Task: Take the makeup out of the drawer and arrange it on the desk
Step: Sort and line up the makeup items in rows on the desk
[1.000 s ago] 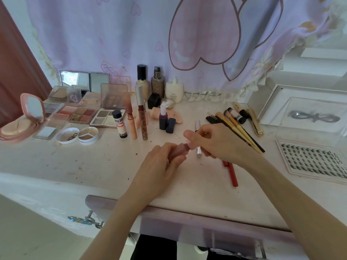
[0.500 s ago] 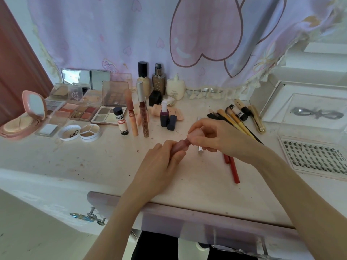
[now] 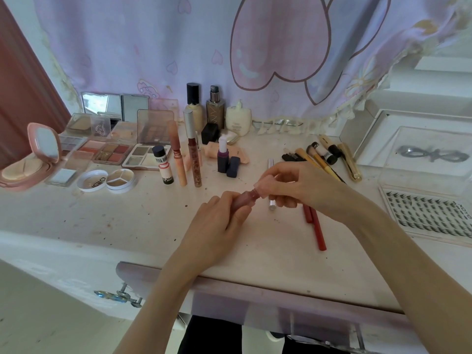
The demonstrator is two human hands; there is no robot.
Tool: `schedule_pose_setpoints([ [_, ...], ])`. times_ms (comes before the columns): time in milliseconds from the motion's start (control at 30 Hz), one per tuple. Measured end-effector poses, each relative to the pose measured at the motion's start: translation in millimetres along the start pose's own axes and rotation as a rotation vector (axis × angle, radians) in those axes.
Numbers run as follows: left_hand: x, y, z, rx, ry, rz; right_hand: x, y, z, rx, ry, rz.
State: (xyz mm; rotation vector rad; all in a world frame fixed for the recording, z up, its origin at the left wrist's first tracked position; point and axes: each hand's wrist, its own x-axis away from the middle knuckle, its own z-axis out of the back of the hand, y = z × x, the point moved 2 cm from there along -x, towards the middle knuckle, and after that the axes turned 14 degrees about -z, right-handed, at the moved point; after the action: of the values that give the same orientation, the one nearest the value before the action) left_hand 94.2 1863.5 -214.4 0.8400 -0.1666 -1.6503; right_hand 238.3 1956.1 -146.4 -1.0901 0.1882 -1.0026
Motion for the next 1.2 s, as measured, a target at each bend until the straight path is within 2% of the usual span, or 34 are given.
schedule_pose_setpoints([
  [200, 1.2, 0.4, -0.9, 0.000, 0.003, 0.004, 1.6, -0.5, -1.3, 0.066, 0.025, 0.129],
  [433, 1.5, -3.6, -1.6, 0.021, -0.017, 0.024, 3.3, -0.5, -1.5, 0.052, 0.037, 0.156],
  [700, 1.1, -2.7, -2.1, 0.005, -0.021, 0.020, -3.6, 0.5, -6.4, 0.125, 0.233, 0.102],
  [933, 1.6, -3.3, -2.1, 0.004, -0.023, 0.019, 1.6, 3.8, 3.7, 0.072, 0.031, 0.184],
  [1200, 1.5, -3.9, -2.4, -0.002, -0.043, 0.032, -1.3, 3.7, 4.0, 0.095, 0.051, 0.202],
])
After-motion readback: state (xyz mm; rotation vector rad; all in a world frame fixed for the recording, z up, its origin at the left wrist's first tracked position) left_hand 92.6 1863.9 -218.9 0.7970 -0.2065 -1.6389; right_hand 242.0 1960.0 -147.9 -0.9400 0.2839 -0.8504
